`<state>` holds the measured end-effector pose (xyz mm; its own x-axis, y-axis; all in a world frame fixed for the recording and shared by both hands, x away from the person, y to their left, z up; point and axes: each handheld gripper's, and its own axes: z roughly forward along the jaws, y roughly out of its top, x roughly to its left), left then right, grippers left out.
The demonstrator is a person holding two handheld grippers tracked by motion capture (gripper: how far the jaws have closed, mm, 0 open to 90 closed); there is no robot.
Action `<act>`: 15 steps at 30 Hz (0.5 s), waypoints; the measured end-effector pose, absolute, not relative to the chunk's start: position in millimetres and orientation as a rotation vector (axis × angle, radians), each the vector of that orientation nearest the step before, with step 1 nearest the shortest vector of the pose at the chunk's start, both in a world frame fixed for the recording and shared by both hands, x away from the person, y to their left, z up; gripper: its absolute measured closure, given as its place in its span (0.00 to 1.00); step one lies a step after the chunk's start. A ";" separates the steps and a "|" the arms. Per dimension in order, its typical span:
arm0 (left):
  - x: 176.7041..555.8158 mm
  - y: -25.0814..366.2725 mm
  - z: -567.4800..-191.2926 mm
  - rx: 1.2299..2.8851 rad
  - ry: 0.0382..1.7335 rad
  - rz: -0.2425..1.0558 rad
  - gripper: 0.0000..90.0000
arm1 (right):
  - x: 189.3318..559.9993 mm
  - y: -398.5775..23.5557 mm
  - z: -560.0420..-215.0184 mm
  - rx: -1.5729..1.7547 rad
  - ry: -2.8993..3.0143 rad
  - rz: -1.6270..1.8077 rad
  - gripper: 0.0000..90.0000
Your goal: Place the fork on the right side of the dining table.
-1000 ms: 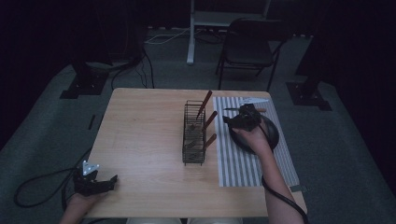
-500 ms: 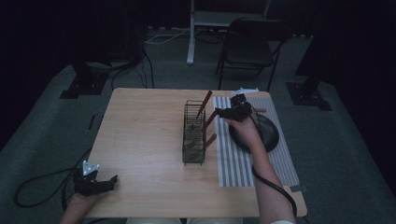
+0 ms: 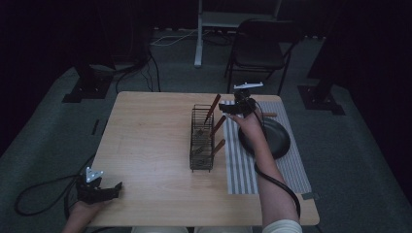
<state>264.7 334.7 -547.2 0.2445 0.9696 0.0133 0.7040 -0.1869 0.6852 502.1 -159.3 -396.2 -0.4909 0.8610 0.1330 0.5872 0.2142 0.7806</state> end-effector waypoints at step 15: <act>264.7 334.8 -547.1 1.964 1.522 0.616 0.00 | 530.8 -135.8 -394.4 1.392 2.185 1.169 0.28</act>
<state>264.7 334.8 -547.1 0.2451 0.9694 0.0126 0.7048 -0.1871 0.6843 530.8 -135.8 -394.4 -0.4866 0.8575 0.1674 0.6151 0.2001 0.7627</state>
